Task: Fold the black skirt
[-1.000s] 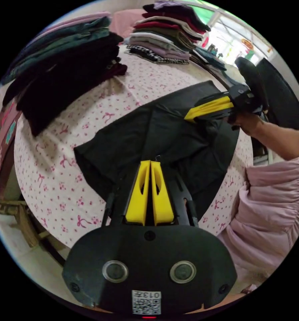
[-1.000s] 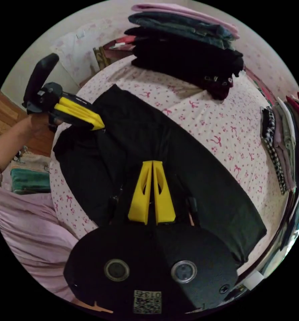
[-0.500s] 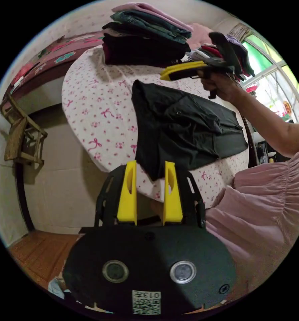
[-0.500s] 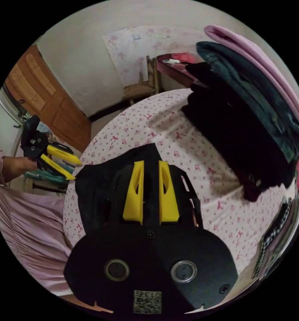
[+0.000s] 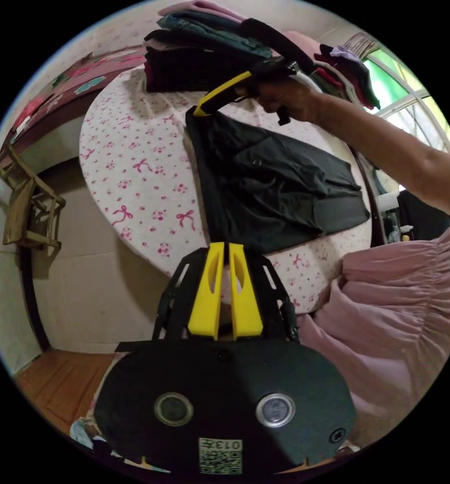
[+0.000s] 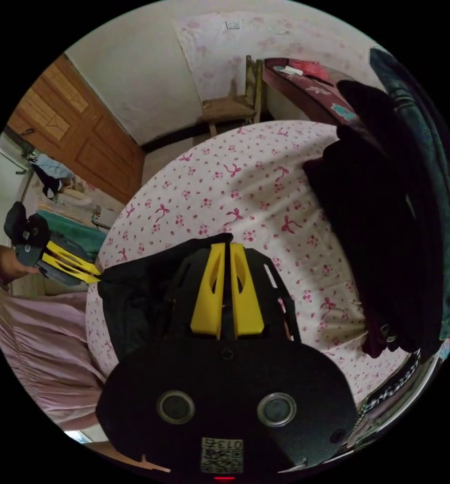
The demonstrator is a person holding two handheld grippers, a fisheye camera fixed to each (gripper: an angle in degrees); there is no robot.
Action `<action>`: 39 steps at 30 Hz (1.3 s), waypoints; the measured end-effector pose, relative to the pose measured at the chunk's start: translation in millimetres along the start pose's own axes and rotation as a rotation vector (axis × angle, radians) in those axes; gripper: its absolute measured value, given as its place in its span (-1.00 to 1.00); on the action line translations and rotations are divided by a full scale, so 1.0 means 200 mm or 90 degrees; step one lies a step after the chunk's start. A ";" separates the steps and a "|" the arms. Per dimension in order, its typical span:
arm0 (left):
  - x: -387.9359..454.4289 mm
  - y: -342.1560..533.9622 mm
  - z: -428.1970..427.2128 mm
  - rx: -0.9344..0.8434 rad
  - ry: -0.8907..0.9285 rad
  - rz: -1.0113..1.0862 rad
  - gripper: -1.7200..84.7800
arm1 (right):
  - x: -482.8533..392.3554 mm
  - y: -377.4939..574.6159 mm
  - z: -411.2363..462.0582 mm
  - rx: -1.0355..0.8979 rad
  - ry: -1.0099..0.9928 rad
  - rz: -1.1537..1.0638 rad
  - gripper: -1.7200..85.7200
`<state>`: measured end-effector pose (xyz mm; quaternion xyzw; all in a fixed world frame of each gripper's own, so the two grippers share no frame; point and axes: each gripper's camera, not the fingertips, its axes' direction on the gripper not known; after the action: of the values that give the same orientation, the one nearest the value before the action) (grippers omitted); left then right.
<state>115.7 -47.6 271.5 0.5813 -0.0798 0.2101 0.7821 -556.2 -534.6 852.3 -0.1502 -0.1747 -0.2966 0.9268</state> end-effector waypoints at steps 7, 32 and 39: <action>0.41 -0.21 -0.23 0.068 0.125 0.118 -0.95 | 0.16 0.57 -0.55 0.122 -0.012 0.013 -0.92; 3.02 -1.46 0.67 -0.087 0.258 0.393 -0.95 | 1.00 3.51 -1.48 0.185 -0.019 0.257 -0.93; 3.34 -1.65 0.71 -0.091 0.230 0.382 -0.94 | 1.15 3.84 -1.66 0.220 -0.040 0.230 -0.92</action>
<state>872.2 -102.0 273.3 0.4289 -0.1217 0.5239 0.7258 161.1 -177.6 515.9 -0.0276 -0.2215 -0.0870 0.9709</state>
